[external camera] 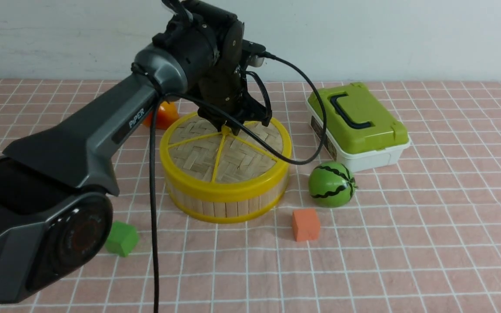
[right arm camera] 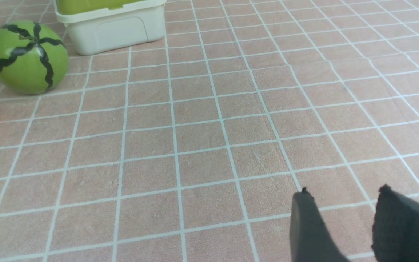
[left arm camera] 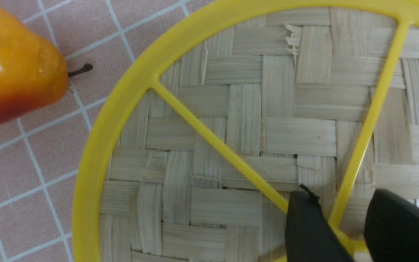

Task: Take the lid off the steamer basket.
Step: Use the left arm to lift the lid of the steamer

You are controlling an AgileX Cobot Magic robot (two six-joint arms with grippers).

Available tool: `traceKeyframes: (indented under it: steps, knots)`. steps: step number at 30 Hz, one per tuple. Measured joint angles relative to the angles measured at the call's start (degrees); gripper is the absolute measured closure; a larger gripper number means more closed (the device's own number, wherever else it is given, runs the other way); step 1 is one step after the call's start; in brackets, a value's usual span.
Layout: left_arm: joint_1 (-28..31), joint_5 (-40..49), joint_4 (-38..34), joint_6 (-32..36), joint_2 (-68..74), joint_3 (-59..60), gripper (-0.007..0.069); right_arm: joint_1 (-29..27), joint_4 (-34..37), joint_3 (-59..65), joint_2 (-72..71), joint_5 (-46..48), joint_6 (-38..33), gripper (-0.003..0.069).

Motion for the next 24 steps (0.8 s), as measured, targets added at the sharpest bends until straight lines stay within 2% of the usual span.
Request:
traceKeyframes:
  steps: [3, 11, 24]
  knots:
    - [0.0, 0.53, 0.12, -0.18, 0.0, -0.13, 0.0393, 0.0, 0.0, 0.0, 0.0, 0.0, 0.0, 0.0418]
    - [0.0, 1.66, 0.32, -0.36, 0.0, -0.25, 0.0321, 0.0, 0.0, 0.0, 0.0, 0.0, 0.0, 0.0418]
    - [0.0, 4.32, 1.39, -0.36, -2.05, -0.25, 0.0336, 0.0, 0.0, 0.0, 0.0, 0.0, 0.0, 0.0418]
